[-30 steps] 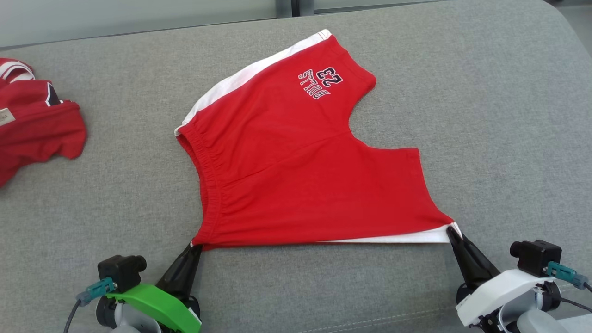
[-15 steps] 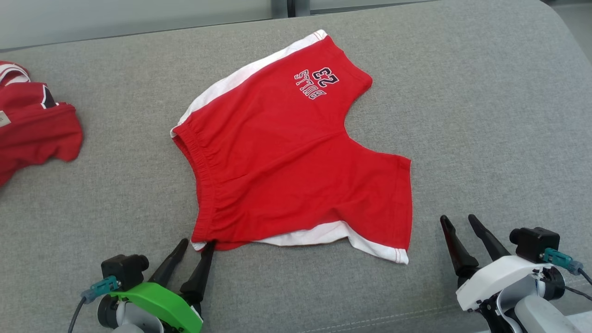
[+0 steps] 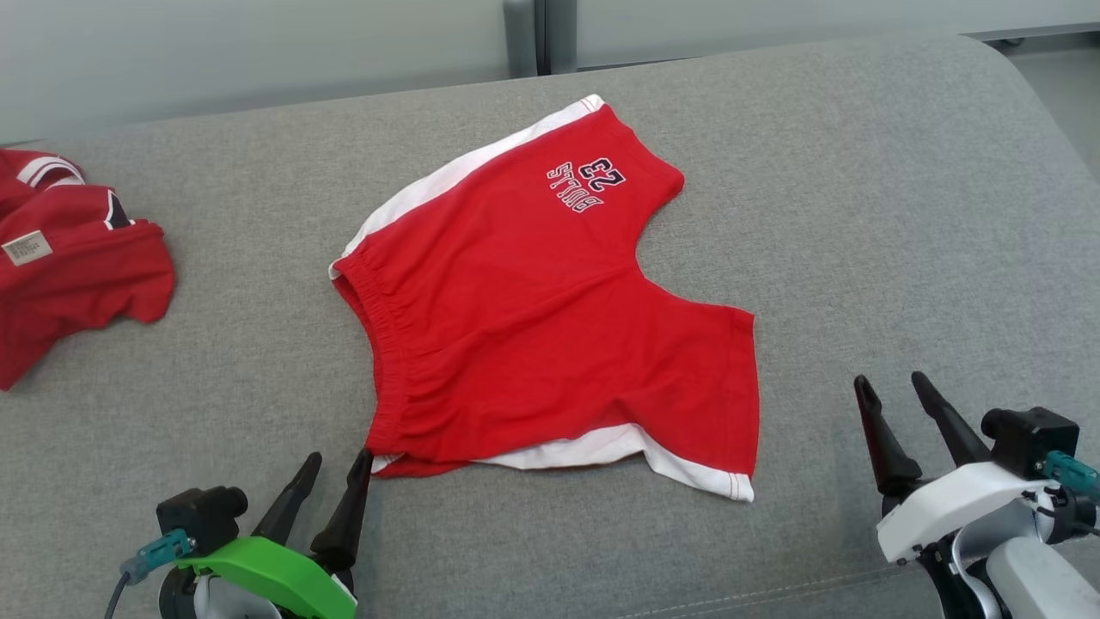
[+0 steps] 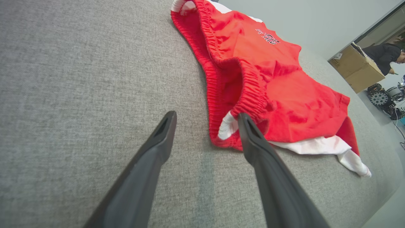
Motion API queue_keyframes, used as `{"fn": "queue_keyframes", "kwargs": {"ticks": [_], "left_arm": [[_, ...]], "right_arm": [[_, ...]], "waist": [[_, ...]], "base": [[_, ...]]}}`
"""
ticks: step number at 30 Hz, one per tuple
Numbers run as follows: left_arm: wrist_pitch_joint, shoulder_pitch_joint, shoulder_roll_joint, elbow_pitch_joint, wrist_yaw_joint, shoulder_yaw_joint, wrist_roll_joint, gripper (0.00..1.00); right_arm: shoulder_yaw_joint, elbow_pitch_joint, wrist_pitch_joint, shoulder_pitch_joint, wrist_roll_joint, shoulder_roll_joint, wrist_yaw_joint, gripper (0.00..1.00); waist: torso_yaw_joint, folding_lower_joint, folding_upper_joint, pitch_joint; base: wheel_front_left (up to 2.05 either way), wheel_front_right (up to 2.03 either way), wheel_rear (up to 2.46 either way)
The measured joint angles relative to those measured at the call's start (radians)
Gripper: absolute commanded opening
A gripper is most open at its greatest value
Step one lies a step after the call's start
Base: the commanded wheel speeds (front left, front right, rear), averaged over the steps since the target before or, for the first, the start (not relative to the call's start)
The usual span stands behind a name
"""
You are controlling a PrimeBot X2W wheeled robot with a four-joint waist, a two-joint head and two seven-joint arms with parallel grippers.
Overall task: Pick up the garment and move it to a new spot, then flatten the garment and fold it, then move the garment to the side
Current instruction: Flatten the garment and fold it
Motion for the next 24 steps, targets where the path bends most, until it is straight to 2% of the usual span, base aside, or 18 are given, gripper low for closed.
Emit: {"fn": "queue_keyframes", "kwargs": {"ticks": [3, 10, 19, 20, 21, 22, 23, 24], "left_arm": [[0.000, 0.007, -0.002, -0.007, 0.000, 0.001, 0.000, 1.00], [0.000, 0.030, -0.008, -0.079, 0.000, 0.043, 0.036, 1.00], [0.000, 0.038, -0.010, -0.148, 0.000, 0.094, 0.091, 1.00], [0.000, 0.045, -0.011, -0.156, 0.000, 0.099, 0.095, 1.00], [0.000, 0.052, -0.011, -0.164, 0.000, 0.108, 0.100, 1.00], [0.000, 0.056, -0.010, -0.167, 0.000, 0.115, 0.105, 1.00], [0.000, 0.058, -0.010, -0.172, 0.000, 0.120, 0.112, 1.00], [0.000, 0.058, -0.011, -0.178, 0.000, 0.124, 0.117, 1.00]], "right_arm": [[0.016, -0.007, -0.001, 0.019, -0.005, 0.000, 0.003, 1.00], [0.142, 0.031, -0.001, 0.085, -0.035, 0.021, 0.059, 1.00], [0.189, 0.087, -0.001, 0.088, -0.051, 0.053, 0.068, 1.00], [0.192, 0.095, -0.001, 0.088, -0.051, 0.058, 0.068, 0.95], [0.198, 0.101, 0.001, 0.087, -0.052, 0.062, 0.070, 0.85], [0.201, 0.108, 0.002, 0.085, -0.054, 0.064, 0.071, 0.67], [0.203, 0.115, 0.005, 0.080, -0.054, 0.066, 0.076, 0.55], [0.205, 0.123, 0.006, 0.076, -0.056, 0.066, 0.077, 0.49]], "waist": [[0.008, 0.0000, 0.0000, -0.011], [0.039, 0.0000, 0.0000, -0.022], [0.079, 0.0000, 0.0000, -0.022], [0.084, 0.0000, 0.0000, -0.022], [0.088, 0.0000, 0.0000, -0.021], [0.091, 0.0000, 0.0000, -0.020], [0.094, 0.0000, 0.0000, -0.018], [0.097, 0.0000, 0.0000, -0.017]], "base": [[0.00, 0.00, 0.00], [0.00, 0.00, 0.00], [0.00, 0.00, 0.00], [0.00, 0.00, 0.00], [0.00, 0.00, 0.00], [0.00, 0.00, 0.00], [0.00, 0.00, 0.00], [0.00, 0.00, 0.00]]}}
